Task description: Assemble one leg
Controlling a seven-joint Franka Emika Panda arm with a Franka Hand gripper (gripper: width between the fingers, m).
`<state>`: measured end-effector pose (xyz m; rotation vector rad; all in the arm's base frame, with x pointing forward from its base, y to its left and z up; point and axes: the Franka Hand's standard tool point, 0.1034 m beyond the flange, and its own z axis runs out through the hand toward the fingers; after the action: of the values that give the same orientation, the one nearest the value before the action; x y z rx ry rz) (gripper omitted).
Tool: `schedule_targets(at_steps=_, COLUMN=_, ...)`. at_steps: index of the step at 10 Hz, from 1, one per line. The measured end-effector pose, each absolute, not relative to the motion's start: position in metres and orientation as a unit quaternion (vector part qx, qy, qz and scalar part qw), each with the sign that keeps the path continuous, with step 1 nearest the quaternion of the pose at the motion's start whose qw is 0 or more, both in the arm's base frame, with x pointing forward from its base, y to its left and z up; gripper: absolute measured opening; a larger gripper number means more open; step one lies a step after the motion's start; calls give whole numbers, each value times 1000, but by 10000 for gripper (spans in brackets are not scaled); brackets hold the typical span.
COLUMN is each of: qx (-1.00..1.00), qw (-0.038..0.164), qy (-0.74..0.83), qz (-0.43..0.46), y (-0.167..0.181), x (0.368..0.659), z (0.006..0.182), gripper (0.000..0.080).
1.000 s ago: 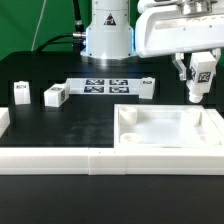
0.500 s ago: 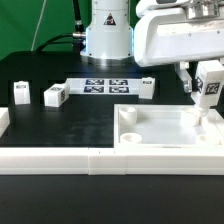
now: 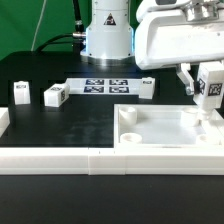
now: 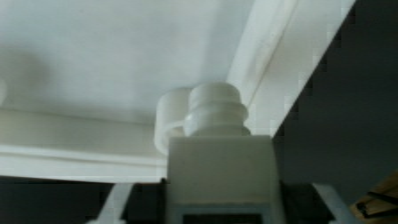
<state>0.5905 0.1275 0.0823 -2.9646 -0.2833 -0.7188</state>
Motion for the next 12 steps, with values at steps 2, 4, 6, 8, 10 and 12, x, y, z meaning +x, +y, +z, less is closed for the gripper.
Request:
schedule_targets(at_steps=2, qx=-965, qw=38, qy=-99, qz=-239, y=128, x=611, z=86, gripper=290)
schedule_targets(at_steps=4, qx=-964, qw=35, qy=-105, qz=-240, y=123, x=627, z=85, gripper=290)
schedule_targets(at_steps=6, qx=-965, qw=33, qy=-103, qz=-239, y=116, x=630, z=78, gripper=290)
schedule_targets(at_steps=8, qx=-966, qw=32, qy=-103, qz=-235, y=115, x=623, z=72, gripper=290)
schedule_targets(at_steps=10, qx=-963, qw=32, qy=-104, qz=-245, y=117, x=622, z=71, gripper=290)
schedule_targets(at_steps=12, qx=-959, qw=31, qy=-103, qz=-263, y=118, x=625, z=69, gripper=290)
